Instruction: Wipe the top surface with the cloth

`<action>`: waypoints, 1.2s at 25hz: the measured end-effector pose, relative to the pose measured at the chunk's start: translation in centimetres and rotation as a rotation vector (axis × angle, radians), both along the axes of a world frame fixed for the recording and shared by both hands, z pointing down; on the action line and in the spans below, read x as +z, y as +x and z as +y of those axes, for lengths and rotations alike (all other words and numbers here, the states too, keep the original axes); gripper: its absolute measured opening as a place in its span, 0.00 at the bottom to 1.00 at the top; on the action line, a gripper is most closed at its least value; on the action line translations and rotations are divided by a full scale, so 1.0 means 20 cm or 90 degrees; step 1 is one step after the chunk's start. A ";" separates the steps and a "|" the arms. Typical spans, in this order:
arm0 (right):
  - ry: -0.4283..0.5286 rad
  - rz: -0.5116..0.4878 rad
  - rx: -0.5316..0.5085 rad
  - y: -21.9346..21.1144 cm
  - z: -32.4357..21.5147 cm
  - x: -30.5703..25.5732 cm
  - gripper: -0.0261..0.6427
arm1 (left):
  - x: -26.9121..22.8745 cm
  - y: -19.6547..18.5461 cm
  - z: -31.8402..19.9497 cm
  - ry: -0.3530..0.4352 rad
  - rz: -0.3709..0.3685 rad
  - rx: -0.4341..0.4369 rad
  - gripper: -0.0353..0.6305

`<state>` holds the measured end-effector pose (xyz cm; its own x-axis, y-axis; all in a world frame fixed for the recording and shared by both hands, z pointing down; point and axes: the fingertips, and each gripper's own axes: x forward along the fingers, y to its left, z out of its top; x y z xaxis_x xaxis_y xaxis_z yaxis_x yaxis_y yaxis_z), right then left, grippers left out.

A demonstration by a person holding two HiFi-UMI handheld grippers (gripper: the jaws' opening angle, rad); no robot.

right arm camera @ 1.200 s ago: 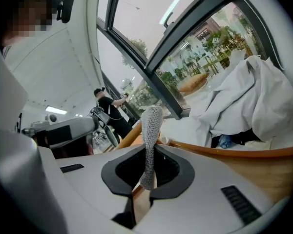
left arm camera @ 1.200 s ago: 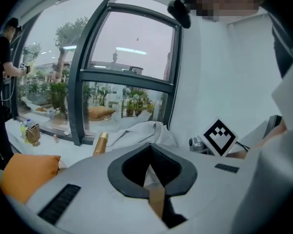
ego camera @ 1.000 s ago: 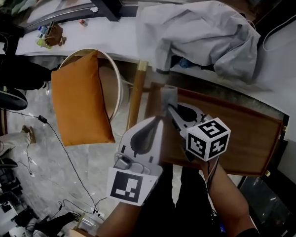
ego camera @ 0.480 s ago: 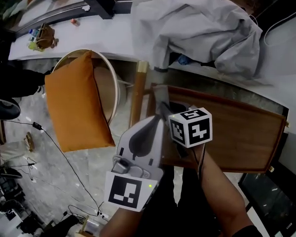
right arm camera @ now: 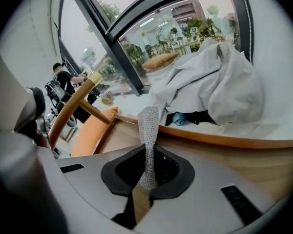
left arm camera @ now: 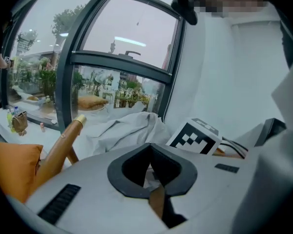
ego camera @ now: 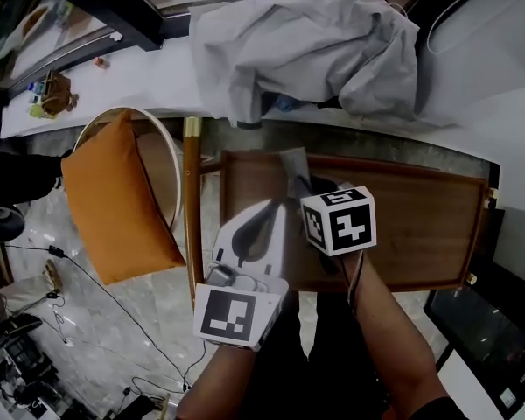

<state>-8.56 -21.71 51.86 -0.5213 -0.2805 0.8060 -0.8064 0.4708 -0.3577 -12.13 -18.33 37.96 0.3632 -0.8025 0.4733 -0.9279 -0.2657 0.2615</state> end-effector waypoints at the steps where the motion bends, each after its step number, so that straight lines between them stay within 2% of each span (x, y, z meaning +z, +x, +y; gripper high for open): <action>1: 0.003 0.006 0.009 0.06 -0.01 0.00 0.09 | 0.03 0.04 -0.01 -0.008 0.000 0.004 0.07; 10: 0.014 0.054 0.085 0.63 -0.05 0.00 0.09 | 0.26 0.37 -0.09 -0.065 -0.005 0.029 0.07; 19: 0.031 0.104 0.147 1.16 -0.07 -0.02 0.09 | 0.39 0.77 -0.16 -0.120 -0.013 0.078 0.07; 30: 0.027 0.145 0.226 1.74 -0.08 -0.04 0.09 | 0.43 1.31 -0.20 -0.134 0.000 0.137 0.07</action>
<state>26.22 -23.21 51.09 -0.1969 -0.4454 0.8734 -0.9773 0.1601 -0.1387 14.04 -22.34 46.65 0.5144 -0.5909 0.6215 -0.8561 -0.3964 0.3316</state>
